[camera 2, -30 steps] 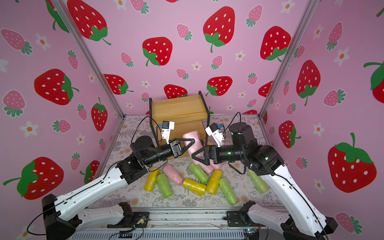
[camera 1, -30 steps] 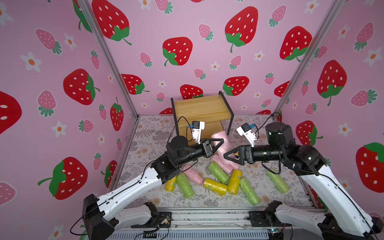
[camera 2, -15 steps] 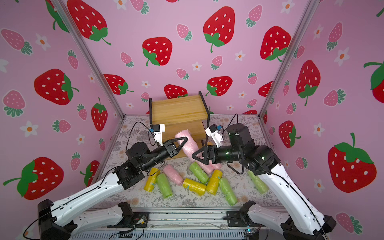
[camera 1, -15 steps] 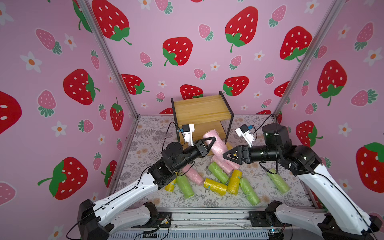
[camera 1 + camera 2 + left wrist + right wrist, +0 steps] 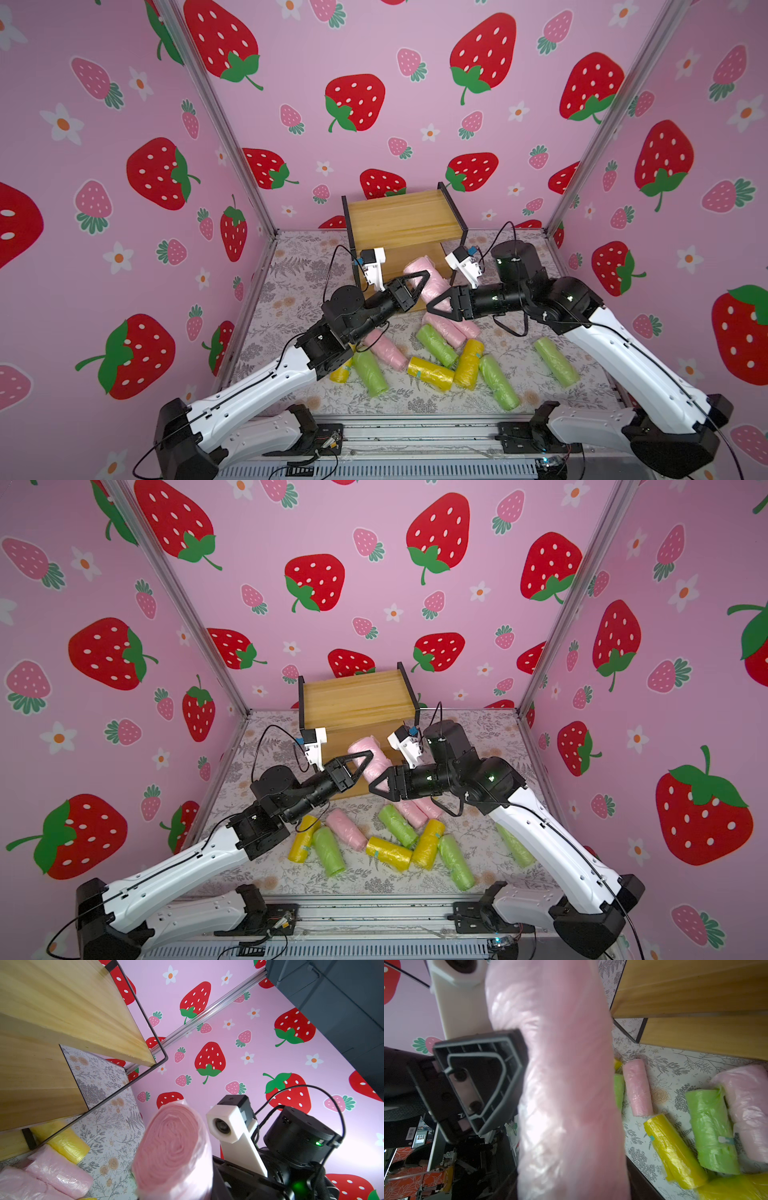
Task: Sort the rolls of trash bags by color and place them on the shelf
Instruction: Pick up the roll of trash bags from the center of the board.
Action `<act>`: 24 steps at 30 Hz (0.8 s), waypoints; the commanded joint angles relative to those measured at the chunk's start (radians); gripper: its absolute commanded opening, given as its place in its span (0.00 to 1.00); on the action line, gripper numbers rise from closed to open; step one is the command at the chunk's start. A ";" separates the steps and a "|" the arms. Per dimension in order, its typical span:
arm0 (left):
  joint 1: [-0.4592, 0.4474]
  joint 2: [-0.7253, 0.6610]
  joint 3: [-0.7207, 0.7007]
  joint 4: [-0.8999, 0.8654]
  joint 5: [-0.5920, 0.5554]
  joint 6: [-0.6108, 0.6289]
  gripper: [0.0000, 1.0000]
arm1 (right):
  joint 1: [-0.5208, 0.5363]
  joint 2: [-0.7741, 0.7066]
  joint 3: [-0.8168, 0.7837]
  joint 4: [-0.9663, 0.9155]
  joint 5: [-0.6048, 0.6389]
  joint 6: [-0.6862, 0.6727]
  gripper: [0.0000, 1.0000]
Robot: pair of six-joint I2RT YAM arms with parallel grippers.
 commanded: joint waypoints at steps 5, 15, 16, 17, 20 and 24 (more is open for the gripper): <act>-0.003 -0.060 -0.018 0.054 -0.021 -0.001 0.00 | 0.006 -0.023 0.061 -0.068 0.081 -0.043 0.58; -0.002 -0.066 -0.017 0.047 -0.035 0.003 0.00 | 0.016 -0.026 0.057 -0.057 0.042 -0.039 0.44; -0.003 -0.064 -0.014 0.047 -0.036 0.003 0.00 | 0.020 -0.026 0.056 -0.054 0.036 -0.040 0.39; -0.003 -0.061 -0.012 0.046 -0.036 0.003 0.00 | 0.022 -0.025 0.057 -0.051 0.033 -0.042 0.33; -0.002 -0.056 -0.003 0.038 -0.040 0.005 0.00 | 0.026 -0.019 0.065 -0.046 0.034 -0.046 0.09; -0.002 -0.065 0.074 -0.127 -0.090 0.040 0.87 | 0.025 -0.001 0.129 -0.069 0.132 -0.071 0.00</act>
